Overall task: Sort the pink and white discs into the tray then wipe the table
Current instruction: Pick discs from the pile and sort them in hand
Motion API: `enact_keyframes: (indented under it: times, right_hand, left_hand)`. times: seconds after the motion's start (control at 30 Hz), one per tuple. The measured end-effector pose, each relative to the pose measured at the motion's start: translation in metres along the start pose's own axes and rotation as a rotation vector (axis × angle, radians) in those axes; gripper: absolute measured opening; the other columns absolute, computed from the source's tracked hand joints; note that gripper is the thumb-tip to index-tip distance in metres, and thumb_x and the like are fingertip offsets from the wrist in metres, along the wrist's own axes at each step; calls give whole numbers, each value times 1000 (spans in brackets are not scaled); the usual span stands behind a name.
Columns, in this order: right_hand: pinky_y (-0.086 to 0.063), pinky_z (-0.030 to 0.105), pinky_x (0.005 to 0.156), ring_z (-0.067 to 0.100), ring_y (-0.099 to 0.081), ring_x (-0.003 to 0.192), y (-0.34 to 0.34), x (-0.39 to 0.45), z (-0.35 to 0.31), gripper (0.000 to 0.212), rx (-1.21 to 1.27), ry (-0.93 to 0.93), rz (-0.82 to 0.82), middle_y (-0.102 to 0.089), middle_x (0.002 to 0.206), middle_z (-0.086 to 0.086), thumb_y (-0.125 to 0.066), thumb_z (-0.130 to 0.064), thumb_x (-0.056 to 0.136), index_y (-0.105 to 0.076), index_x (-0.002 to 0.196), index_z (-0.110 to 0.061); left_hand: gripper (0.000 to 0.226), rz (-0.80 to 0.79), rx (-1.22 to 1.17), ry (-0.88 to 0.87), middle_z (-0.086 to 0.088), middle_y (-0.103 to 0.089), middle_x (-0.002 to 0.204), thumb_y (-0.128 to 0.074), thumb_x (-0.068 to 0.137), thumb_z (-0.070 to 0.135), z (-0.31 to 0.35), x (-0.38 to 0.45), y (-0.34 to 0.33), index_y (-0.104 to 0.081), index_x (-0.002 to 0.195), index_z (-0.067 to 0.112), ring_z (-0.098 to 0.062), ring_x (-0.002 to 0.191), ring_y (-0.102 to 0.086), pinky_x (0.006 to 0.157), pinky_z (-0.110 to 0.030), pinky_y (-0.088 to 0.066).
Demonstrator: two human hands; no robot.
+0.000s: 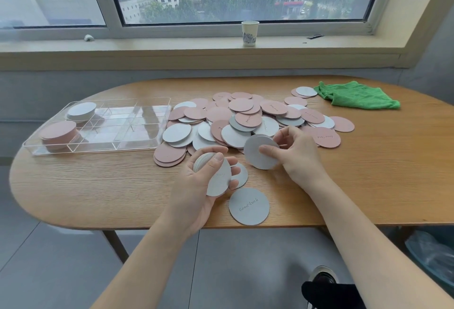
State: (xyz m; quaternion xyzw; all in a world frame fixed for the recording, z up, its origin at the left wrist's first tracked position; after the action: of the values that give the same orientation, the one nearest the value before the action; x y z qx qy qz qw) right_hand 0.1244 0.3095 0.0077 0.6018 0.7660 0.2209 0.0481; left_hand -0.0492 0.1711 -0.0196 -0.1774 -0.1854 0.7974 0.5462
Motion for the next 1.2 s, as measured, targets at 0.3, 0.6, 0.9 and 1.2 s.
enact_keyframes:
  times: [0.3,0.6,0.9,1.2]
  right_hand:
    - [-45,25,57,20,-50,63,-14,-24,-47,40,490,39,-250,-62,75,12,-85,-24,68,-56,91,-8]
    - [-56,26,69,18,-70,72,-59,-45,-55,18,379,107,-313,-75,80,4,-85,-5,76,-71,87,-6]
    - [-55,18,79,2,-71,85,-36,-33,-49,11,44,185,-169,-76,86,-13,-81,-24,85,-76,94,-22]
    - [-36,1,70,0,-55,80,-37,2,-36,27,-390,270,-94,-64,96,-11,-75,-37,89,-74,108,-18]
  left_hand:
    - [57,3,-28,-58,-17,-73,107,-91,73,38,5,3,3,-66,115,10,-29,95,-71,71,-36,-59]
    - [34,-18,-41,-126,-13,-71,99,-74,86,23,9,0,2,-66,115,8,-26,91,-69,74,-34,-60]
    - [16,-21,-109,-63,-24,-70,115,-62,98,9,9,-4,4,-70,111,16,-37,100,-70,69,-43,-60]
    - [31,-18,-78,-41,-25,-70,100,-82,81,27,12,-5,7,-64,100,9,-32,76,-65,49,-30,-43]
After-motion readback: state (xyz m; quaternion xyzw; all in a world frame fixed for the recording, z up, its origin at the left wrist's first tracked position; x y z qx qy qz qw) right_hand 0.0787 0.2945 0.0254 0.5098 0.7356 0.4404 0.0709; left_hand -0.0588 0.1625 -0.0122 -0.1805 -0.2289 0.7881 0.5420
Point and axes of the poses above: each hand's wrist, its own x-axis towards the middle knuckle, its own y-axis out of the back of the hand, z = x × y, the point moved 10 cm from there along x, towards the middle knuckle
